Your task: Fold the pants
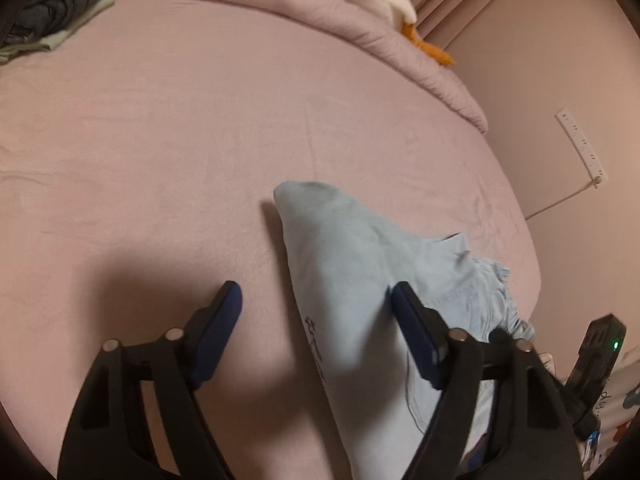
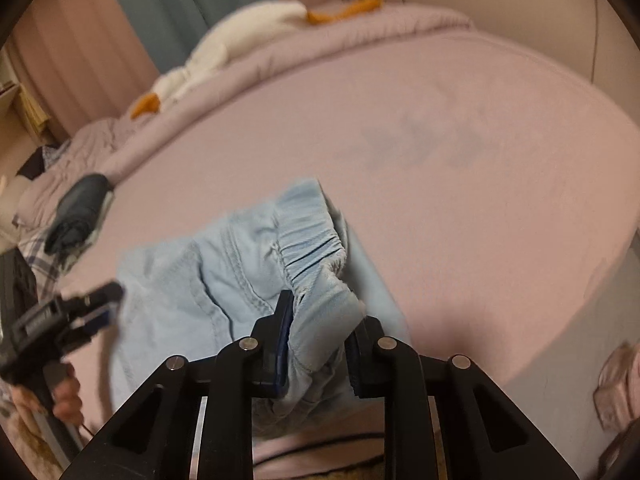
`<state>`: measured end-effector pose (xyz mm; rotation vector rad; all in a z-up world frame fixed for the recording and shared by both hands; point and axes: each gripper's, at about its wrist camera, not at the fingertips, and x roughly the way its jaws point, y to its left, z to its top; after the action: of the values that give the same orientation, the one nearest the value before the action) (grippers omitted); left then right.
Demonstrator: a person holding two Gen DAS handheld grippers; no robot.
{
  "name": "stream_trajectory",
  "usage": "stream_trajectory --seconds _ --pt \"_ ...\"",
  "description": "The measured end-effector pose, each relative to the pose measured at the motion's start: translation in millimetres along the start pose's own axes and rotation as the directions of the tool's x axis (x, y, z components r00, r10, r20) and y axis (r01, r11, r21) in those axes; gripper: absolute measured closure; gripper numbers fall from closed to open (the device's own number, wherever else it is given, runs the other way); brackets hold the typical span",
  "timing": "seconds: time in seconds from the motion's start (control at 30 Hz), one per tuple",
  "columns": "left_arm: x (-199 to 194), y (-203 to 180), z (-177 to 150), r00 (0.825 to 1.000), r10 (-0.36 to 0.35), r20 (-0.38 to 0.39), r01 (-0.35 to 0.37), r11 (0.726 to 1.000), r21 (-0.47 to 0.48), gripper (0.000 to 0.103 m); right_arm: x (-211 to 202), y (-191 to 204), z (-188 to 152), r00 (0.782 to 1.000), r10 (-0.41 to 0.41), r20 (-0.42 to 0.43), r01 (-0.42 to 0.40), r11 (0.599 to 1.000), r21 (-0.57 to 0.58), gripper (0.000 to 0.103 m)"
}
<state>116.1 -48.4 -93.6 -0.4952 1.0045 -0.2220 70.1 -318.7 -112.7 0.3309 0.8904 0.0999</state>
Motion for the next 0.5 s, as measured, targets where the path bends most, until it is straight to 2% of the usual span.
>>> stream_trajectory --seconds 0.07,0.2,0.5 --pt "10.6 1.9 -1.7 0.999 0.012 -0.031 -0.012 1.0 0.004 0.034 5.7 -2.0 -3.9 1.0 -0.019 -0.009 0.019 1.0 -0.008 0.079" --pt "7.0 2.4 -10.9 1.0 0.018 -0.022 -0.018 1.0 0.019 0.035 6.7 -2.2 -2.1 1.0 -0.003 -0.013 0.003 1.0 0.006 0.075" --pt "-12.2 -5.2 -60.1 0.998 -0.032 -0.05 0.035 0.997 0.068 0.037 1.4 -8.3 -6.9 1.0 0.003 -0.005 -0.003 1.0 0.021 0.074"
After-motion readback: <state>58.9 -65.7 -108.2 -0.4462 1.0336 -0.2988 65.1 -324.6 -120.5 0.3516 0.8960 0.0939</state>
